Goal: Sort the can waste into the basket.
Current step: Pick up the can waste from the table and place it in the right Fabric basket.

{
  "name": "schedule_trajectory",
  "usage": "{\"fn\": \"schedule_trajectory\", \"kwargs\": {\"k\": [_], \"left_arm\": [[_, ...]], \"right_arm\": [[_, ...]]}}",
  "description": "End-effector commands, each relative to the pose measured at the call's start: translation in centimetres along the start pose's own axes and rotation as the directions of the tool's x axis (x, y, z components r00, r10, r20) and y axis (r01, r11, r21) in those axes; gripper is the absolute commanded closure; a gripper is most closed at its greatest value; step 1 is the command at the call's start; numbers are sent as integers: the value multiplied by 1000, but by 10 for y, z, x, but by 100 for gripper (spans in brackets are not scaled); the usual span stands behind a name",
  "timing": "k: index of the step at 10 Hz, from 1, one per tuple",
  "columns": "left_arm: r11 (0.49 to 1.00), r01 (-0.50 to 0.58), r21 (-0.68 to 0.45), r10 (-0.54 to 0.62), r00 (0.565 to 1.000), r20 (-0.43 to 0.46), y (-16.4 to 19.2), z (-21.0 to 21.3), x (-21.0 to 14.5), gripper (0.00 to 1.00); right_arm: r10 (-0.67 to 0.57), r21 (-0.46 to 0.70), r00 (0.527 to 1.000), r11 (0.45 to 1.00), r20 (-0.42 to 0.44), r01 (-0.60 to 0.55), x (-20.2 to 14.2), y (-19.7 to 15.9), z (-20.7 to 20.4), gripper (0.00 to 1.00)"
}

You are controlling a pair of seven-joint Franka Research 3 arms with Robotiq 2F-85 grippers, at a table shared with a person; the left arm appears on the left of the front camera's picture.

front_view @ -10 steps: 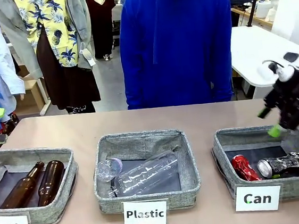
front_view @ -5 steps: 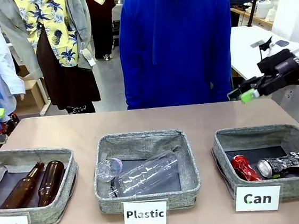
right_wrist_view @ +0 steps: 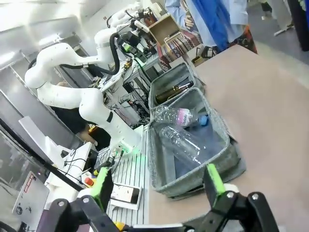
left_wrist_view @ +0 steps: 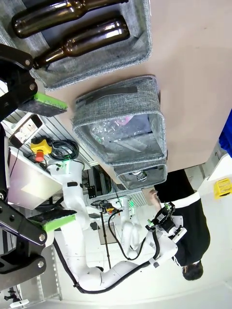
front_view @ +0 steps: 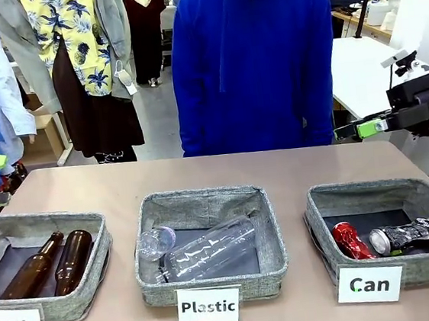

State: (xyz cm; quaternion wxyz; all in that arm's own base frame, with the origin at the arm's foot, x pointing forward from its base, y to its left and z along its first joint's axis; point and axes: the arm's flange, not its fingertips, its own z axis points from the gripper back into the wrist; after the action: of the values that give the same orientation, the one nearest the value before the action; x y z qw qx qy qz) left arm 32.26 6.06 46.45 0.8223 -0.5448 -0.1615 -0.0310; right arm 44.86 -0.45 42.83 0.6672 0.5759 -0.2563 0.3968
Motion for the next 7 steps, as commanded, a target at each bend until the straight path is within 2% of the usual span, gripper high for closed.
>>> {"fn": "schedule_trajectory", "kwargs": {"k": [1, 7], "left_arm": [[1000, -2, -10, 2, 1000, 2, -3, -1, -2, 0], [1000, -2, -10, 2, 1000, 2, -3, -1, -2, 0]], "right_arm": [[8, -2, 1000, 1000, -1, -8, 8, -7, 5, 0], [8, -2, 1000, 1000, -1, -8, 8, -7, 5, 0]]}}
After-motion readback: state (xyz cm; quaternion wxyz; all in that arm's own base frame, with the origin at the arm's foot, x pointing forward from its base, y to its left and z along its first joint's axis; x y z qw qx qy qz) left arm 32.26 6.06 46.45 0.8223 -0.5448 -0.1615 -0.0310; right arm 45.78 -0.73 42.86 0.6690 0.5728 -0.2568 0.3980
